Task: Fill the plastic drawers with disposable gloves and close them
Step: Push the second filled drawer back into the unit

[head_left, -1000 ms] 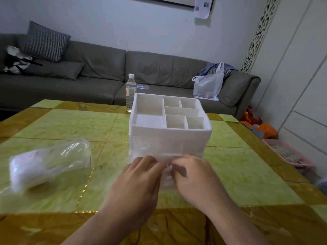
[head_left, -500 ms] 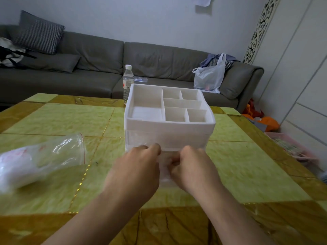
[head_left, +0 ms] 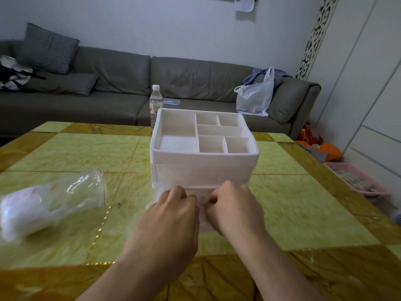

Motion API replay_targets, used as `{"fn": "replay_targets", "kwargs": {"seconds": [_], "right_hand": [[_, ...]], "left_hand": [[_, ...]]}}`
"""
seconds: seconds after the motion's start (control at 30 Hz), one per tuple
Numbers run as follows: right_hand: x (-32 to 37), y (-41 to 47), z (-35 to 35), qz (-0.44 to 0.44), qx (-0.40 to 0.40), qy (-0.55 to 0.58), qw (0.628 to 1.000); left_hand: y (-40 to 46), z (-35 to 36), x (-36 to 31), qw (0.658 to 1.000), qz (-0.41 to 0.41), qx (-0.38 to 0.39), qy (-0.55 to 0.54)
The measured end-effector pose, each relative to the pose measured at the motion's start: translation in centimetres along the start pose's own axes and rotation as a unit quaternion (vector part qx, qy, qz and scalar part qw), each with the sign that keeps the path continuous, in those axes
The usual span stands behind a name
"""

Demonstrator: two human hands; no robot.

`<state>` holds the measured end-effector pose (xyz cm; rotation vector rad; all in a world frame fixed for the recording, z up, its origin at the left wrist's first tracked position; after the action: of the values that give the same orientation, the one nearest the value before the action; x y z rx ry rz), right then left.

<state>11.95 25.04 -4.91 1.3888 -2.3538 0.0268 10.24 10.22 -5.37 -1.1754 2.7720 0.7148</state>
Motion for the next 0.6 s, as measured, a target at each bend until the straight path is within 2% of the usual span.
{"fn": "replay_targets", "kwargs": {"seconds": [0.07, 0.17, 0.2, 0.3, 0.37, 0.5, 0.6], "right_hand": [[0.0, -0.1, -0.2, -0.004, 0.002, 0.009, 1.000], [0.2, -0.2, -0.6, -0.014, 0.000, 0.016, 1.000], [0.3, -0.3, -0.7, -0.022, 0.001, 0.018, 1.000], [-0.3, -1.2, -1.5, -0.061, 0.014, 0.065, 0.996], [-1.3, -2.2, -2.8, -0.084, -0.007, 0.075, 0.994], [-2.9, -3.8, -5.0, -0.142, -0.063, 0.020, 0.988], [-2.6, -4.4, -4.8, -0.158, -0.019, 0.001, 0.987]], "left_hand": [[-0.3, 0.3, -0.1, 0.999, 0.030, 0.012, 0.010], [-0.1, 1.2, 0.0, 0.990, 0.086, 0.076, 0.083], [0.2, 1.2, 0.1, 0.989, 0.082, 0.087, 0.086], [1.3, 1.1, 0.7, 0.997, -0.013, 0.068, 0.017], [2.1, 1.1, 0.7, 0.997, -0.055, 0.048, -0.016], [3.0, 0.5, 0.7, 0.995, -0.093, 0.046, -0.006], [3.2, 0.2, 0.8, 0.993, -0.110, 0.039, -0.001]]}}
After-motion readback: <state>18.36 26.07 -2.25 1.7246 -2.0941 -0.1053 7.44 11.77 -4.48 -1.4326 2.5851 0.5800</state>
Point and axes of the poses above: each hand's wrist, its own y-axis towards the middle knuckle, its own z-axis out of the palm, x = y × z, the point moved 3 cm from there along y, towards the middle knuckle, and after that the axes turned 2 degrees about -z, right-handed, at the moved point
